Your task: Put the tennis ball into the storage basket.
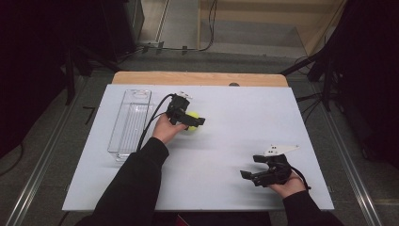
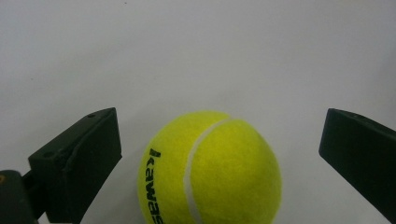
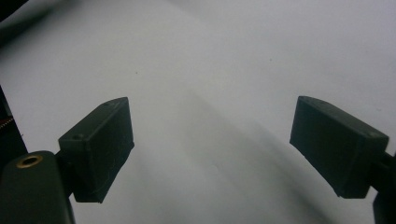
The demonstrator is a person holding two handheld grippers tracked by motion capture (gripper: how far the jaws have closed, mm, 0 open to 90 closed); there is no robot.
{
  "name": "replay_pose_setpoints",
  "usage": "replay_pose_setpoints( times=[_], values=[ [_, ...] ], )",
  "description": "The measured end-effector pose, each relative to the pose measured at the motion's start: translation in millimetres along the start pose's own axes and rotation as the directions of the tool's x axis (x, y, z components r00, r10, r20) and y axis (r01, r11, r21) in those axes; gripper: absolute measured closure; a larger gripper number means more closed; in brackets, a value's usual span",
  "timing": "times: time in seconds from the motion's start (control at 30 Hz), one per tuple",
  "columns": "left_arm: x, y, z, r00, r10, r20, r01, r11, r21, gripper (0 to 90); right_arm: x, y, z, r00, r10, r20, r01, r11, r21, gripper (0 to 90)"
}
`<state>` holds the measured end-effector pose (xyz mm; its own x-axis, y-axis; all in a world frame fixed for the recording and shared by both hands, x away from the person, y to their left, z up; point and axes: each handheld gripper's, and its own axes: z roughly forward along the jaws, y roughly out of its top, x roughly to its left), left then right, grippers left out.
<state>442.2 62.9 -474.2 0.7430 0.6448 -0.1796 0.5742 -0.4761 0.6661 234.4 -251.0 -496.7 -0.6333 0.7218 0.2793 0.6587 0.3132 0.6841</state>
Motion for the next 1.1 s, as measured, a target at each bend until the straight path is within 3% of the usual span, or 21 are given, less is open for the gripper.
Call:
replay_pose_setpoints(
  times=[0.83,1.1],
  values=[
    [4.2,-16.7,16.5,0.9997,-0.02,-0.015,0.021,0.9987,0.047,0.0,0.1,0.0,0.0,1.0,-0.001,0.001,0.001,1.0,0.001,11.5],
    [5.2,-18.3,17.8,0.9991,-0.014,-0.041,0.017,0.9979,0.063,2.6,0.0,0.0,0.1,1.0,-0.001,0.001,0.001,1.0,0.001,11.5]
  ],
)
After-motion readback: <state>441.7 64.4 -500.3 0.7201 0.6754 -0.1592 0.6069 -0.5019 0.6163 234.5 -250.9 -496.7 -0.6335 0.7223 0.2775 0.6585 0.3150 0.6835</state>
